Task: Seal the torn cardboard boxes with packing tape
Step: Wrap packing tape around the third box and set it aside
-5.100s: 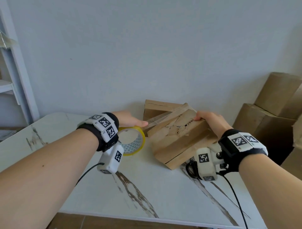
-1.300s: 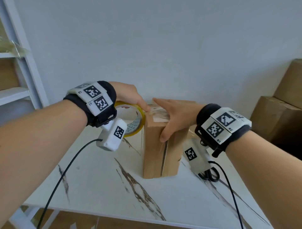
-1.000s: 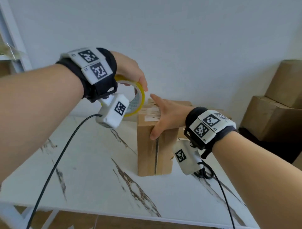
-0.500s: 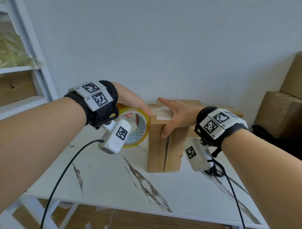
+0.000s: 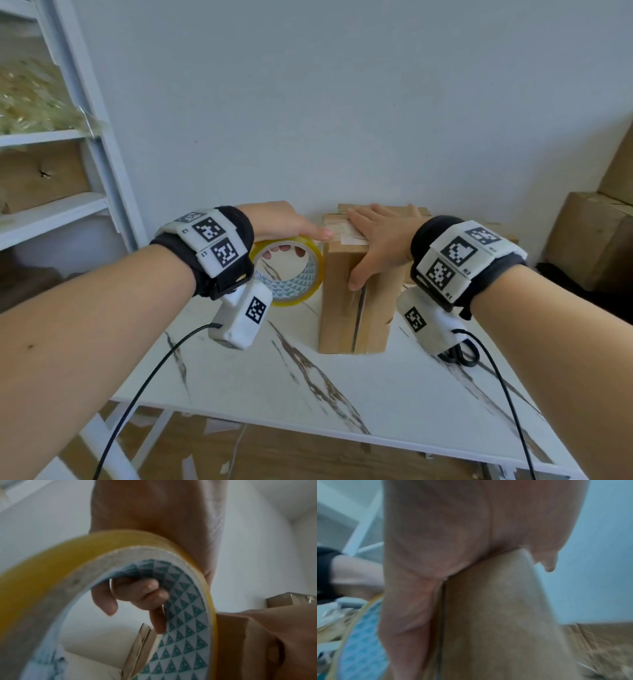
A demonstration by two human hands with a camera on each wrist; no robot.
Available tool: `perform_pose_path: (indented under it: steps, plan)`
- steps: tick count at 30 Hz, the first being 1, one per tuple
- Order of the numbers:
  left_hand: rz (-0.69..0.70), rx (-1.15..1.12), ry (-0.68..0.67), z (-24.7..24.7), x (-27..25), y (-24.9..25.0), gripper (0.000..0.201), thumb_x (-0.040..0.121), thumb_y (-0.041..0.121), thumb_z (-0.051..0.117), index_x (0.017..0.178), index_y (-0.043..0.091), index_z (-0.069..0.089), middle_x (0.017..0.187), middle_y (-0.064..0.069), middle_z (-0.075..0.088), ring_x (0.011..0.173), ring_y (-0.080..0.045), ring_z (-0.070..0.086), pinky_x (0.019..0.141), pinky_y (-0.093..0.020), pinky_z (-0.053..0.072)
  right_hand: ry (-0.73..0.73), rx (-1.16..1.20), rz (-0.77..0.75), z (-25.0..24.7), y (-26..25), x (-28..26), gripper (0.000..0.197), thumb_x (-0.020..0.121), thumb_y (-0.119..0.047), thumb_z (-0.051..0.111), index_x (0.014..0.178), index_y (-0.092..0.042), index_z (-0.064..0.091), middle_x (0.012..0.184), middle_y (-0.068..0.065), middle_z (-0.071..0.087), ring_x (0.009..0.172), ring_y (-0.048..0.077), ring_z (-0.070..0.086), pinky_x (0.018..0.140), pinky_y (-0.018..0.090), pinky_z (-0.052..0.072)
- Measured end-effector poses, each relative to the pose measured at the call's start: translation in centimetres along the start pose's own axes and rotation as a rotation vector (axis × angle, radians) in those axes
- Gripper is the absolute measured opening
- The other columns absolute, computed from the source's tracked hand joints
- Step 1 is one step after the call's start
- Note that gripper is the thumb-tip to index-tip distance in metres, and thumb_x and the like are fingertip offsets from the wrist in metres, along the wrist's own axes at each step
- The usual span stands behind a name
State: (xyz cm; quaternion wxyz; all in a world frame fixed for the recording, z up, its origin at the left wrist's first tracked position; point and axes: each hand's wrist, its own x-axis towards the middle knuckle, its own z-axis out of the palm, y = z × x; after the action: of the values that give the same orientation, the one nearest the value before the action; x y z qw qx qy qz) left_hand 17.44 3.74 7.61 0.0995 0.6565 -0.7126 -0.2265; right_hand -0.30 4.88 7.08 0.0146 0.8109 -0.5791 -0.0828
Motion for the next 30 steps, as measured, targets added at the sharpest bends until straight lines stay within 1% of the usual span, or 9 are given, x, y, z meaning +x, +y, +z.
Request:
perform_pose_path:
  steps: [4, 8, 10, 12, 16, 21, 23, 25, 30]
  plan:
    - [0.019, -0.053, 0.032, 0.2, 0.5, -0.4, 0.055, 0.075, 0.064, 0.062, 0.073, 0.009, 0.062, 0.067, -0.004, 0.057, 0.061, -0.017, 0.053, 0.055, -0.026, 0.046, 0.070, 0.027, -0.116, 0.3, -2.0, 0.1, 0.107, 0.075, -0.063, 0.061, 0.152, -0.019, 0.001, 0.160, -0.004, 0.000, 0.147, 0.015, -0.003, 0.116, 0.057, 0.001]
    - [0.048, -0.233, -0.061, -0.3, 0.6, -1.4, 0.045, 0.086, 0.050, 0.058, 0.069, 0.008, 0.060, 0.053, -0.003, 0.054, 0.048, -0.015, 0.048, 0.058, -0.029, 0.047, 0.021, 0.141, -0.097, -0.6, -2.1, -0.6, 0.095, 0.082, -0.053, 0.061, 0.151, -0.016, 0.008, 0.158, -0.004, 0.012, 0.145, 0.017, 0.009, 0.117, 0.046, 0.012]
    - [0.064, -0.414, -0.201, -1.1, 0.3, -2.4, 0.036, 0.091, 0.037, 0.052, 0.070, 0.008, 0.056, 0.050, -0.002, 0.050, 0.045, -0.015, 0.046, 0.065, -0.033, 0.047, 0.022, 0.186, -0.074, -0.9, -2.1, -0.5, 0.084, 0.078, -0.048, 0.068, 0.143, -0.016, 0.026, 0.140, -0.002, 0.037, 0.133, 0.020, 0.033, 0.105, 0.038, 0.032]
    - [0.087, -0.482, -0.251, -1.7, 0.0, -3.5, 0.028, 0.084, 0.033, 0.054, 0.071, 0.009, 0.055, 0.054, -0.003, 0.051, 0.047, -0.016, 0.049, 0.074, -0.036, 0.048, 0.028, 0.187, -0.067, -1.4, -2.6, 0.2, 0.075, 0.072, -0.045, 0.076, 0.130, -0.015, 0.039, 0.120, -0.003, 0.049, 0.115, 0.021, 0.047, 0.091, 0.033, 0.042]
    - [0.109, -0.477, -0.199, -1.4, -0.1, -3.9, 0.022, 0.086, 0.028, 0.053, 0.074, 0.010, 0.057, 0.058, -0.001, 0.053, 0.049, -0.013, 0.049, 0.061, -0.027, 0.047, -0.104, 0.153, -0.081, -2.7, -3.9, 2.5, 0.115, 0.061, -0.047, 0.082, 0.150, -0.032, 0.011, 0.152, -0.004, 0.027, 0.139, 0.019, 0.029, 0.111, 0.038, 0.031]
    - [0.128, -0.525, -0.194, -1.4, 0.3, -4.2, 0.019, 0.092, 0.029, 0.049, 0.081, 0.016, 0.058, 0.057, 0.006, 0.060, 0.052, -0.008, 0.055, 0.054, -0.019, 0.046, -0.252, -0.036, -0.038, -3.1, -4.5, 3.8, 0.113, 0.060, -0.052, 0.079, 0.145, -0.051, 0.004, 0.159, -0.001, -0.004, 0.146, 0.026, -0.001, 0.115, 0.052, 0.017]
    - [0.152, -0.534, -0.190, -1.5, 0.5, -4.6, 0.021, 0.093, 0.030, 0.049, 0.078, 0.018, 0.058, 0.053, 0.009, 0.059, 0.047, -0.005, 0.055, 0.052, -0.018, 0.045, -0.249, -0.091, -0.066, -3.3, -4.3, 3.4, 0.106, 0.062, -0.049, 0.079, 0.143, -0.051, 0.011, 0.152, 0.003, 0.013, 0.142, 0.028, 0.014, 0.111, 0.050, 0.029]
    - [0.181, -0.532, -0.169, -1.8, 0.7, -4.8, 0.022, 0.092, 0.030, 0.051, 0.075, 0.019, 0.059, 0.052, 0.010, 0.059, 0.044, -0.004, 0.055, 0.050, -0.017, 0.044, -0.184, -0.052, -0.095, -3.1, -4.3, 2.9, 0.095, 0.061, -0.043, 0.081, 0.138, -0.044, 0.027, 0.131, 0.003, 0.034, 0.125, 0.025, 0.036, 0.099, 0.046, 0.043]
    - [0.256, -0.573, -0.125, -2.7, 0.9, -4.7, 0.018, 0.081, 0.036, 0.065, 0.087, 0.019, 0.064, 0.085, 0.000, 0.067, 0.077, -0.014, 0.064, 0.069, -0.024, 0.047, -0.020, 0.244, -0.075, -2.4, -3.4, 2.2, 0.087, 0.052, -0.026, 0.087, 0.127, -0.031, 0.043, 0.106, -0.002, 0.058, 0.095, 0.017, 0.058, 0.082, 0.038, 0.055]
